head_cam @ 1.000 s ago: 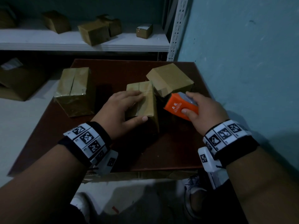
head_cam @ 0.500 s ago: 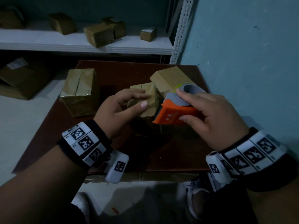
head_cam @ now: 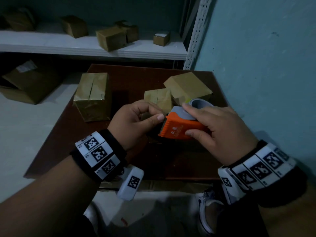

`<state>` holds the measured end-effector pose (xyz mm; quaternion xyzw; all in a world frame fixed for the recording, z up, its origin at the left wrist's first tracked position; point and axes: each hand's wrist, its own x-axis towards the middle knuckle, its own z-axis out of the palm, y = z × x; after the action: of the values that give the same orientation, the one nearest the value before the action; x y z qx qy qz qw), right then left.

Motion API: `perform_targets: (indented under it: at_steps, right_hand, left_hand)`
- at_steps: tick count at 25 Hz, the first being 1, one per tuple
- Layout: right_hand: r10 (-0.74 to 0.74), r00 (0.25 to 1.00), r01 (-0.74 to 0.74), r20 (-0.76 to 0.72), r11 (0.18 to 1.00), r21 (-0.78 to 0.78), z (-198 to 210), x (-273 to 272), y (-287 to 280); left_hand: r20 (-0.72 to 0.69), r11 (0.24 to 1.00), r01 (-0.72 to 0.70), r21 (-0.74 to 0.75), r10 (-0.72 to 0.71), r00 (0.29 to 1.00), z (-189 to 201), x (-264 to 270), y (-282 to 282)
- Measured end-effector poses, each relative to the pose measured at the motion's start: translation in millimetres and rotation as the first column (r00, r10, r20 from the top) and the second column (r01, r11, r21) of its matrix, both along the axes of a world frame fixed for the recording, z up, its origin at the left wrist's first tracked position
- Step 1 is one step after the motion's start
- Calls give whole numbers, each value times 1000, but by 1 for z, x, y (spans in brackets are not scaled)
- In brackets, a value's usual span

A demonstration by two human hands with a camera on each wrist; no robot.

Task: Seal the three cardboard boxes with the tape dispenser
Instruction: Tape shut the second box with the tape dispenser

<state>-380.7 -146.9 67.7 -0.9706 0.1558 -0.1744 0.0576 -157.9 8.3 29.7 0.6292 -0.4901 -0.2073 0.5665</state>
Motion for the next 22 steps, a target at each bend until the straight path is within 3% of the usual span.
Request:
perform_targets:
  at_steps: [9, 15, 22]
  right_hand:
    - [-74, 996, 81, -48, 985, 153, 17, 6, 7]
    - [-81, 996, 78, 27, 994, 77, 32, 0, -8]
    - [3, 1000, -4, -10, 995, -96, 34, 2, -12]
  left_hand:
    - [242, 982, -185, 46, 168, 956, 8, -9, 5]
    - [181, 943, -319, 97, 298, 937, 16, 3, 24]
    - [104, 943, -285, 172, 270, 957, 8, 4, 45]
